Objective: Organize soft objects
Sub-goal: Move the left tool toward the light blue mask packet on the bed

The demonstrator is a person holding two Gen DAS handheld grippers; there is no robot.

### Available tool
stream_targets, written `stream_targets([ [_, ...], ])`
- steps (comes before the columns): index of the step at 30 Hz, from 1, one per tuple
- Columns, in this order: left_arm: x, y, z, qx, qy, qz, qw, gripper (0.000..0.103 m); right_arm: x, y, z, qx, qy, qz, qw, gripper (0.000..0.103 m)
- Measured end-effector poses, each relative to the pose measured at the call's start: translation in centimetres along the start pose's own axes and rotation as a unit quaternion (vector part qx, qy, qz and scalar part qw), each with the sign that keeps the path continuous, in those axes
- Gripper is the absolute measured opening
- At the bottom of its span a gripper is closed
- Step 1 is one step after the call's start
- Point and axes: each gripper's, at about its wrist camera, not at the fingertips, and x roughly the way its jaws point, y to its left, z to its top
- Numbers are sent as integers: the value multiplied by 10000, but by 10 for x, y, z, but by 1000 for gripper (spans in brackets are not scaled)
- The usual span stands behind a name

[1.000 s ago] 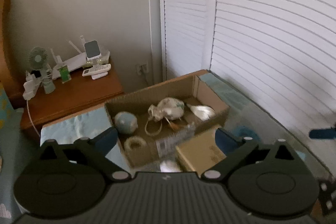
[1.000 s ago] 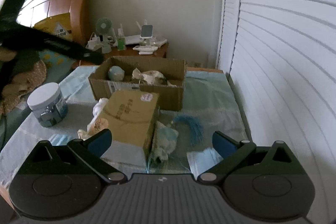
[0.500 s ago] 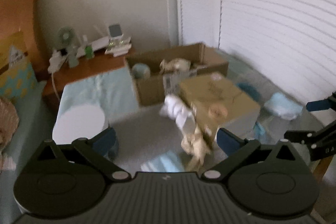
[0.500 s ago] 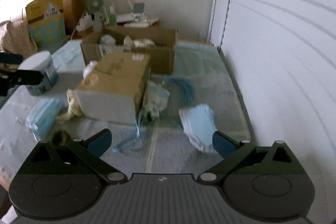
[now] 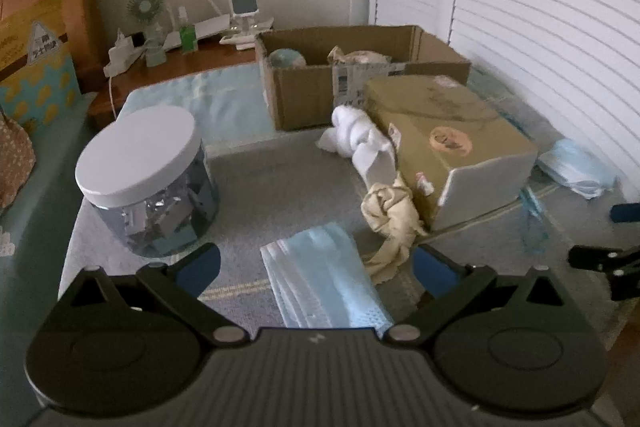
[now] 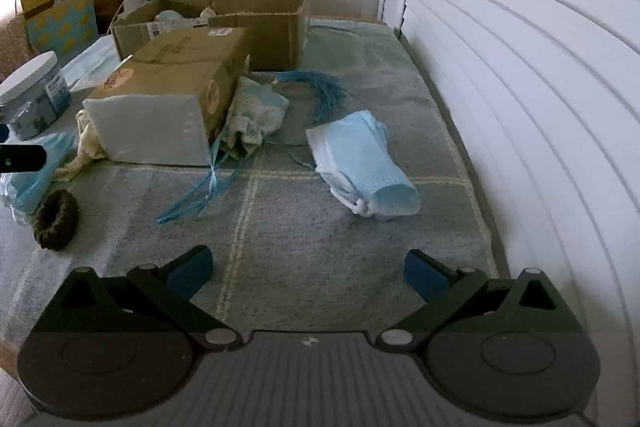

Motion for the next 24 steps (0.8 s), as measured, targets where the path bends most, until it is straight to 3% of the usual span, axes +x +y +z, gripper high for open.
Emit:
stream_targets([
  [14, 12, 26, -19, -202, 297, 315, 9989, 102, -2, 1, -4, 29, -152, -32, 9999, 103],
  [24, 14, 15, -19, -267, 274, 47, 9993, 96, -4, 3, -6, 12, -192, -26, 9998, 103],
])
